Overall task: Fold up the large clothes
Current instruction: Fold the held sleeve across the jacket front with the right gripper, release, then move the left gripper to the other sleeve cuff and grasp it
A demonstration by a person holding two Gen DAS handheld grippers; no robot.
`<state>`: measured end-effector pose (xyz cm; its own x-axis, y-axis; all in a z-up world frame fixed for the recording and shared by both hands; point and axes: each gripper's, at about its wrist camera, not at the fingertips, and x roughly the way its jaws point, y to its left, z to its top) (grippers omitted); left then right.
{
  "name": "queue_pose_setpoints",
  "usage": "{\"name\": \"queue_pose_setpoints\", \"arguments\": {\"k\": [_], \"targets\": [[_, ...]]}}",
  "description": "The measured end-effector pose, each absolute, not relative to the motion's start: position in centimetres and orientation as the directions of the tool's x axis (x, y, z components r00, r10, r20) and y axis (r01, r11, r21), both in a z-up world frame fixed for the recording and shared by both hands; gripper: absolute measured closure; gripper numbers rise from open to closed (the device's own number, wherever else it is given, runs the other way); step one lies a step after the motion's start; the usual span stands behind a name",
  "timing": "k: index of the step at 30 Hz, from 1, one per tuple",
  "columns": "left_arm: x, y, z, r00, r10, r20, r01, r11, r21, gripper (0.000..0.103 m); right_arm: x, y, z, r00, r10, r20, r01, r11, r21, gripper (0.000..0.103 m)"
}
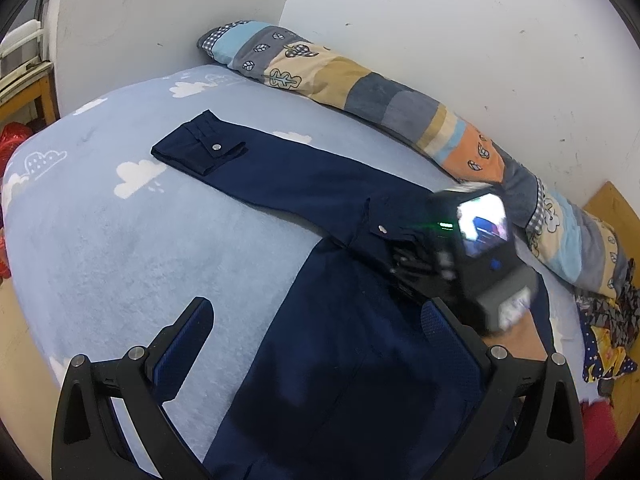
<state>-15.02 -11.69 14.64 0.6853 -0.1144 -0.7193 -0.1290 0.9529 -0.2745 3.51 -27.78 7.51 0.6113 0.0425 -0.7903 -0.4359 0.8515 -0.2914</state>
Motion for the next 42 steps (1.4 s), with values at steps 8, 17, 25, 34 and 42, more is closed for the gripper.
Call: {"name": "queue_pose_setpoints", "arguments": {"k": [8, 17, 25, 34, 42], "targets": [[-15.2, -12.0, 14.7, 0.687, -0.106, -0.719, -0.133, 0.954, -0.268, 0.000, 0.2, -35.5, 10.1, 0.652, 0.088, -0.753, -0.268, 0.956, -0.120, 0.023], [-14.9, -12.0, 14.5, 0.679, -0.103, -0.727, -0.139, 0.954, -0.266, 0.000, -3.5, -51.2, 5.2, 0.413, -0.058, -0.909, 0.091, 0.996, -0.022, 0.021], [-14.5, -12.5, 13.8, 0.661, -0.093, -0.744, -0.127, 0.964, -0.233, 0.000, -8.7, -56.1, 7.8, 0.414, -0.145, -0.898, 0.255, 0.966, -0.038, 0.019], [-14.3, -15.7, 12.8, 0.668, -0.033, -0.744, -0.072, 0.991, -0.108, 0.000, -15.5, -49.3, 16.4, 0.683, 0.048, -0.729, 0.114, 0.979, 0.171, 0.017], [-14.1, -17.2, 13.1, 0.663, -0.120, -0.739, 0.047, 0.992, -0.119, 0.000, -17.1, -43.2, 17.3, 0.716, 0.131, -0.685, -0.054, 0.990, 0.134, 0.017]]}}
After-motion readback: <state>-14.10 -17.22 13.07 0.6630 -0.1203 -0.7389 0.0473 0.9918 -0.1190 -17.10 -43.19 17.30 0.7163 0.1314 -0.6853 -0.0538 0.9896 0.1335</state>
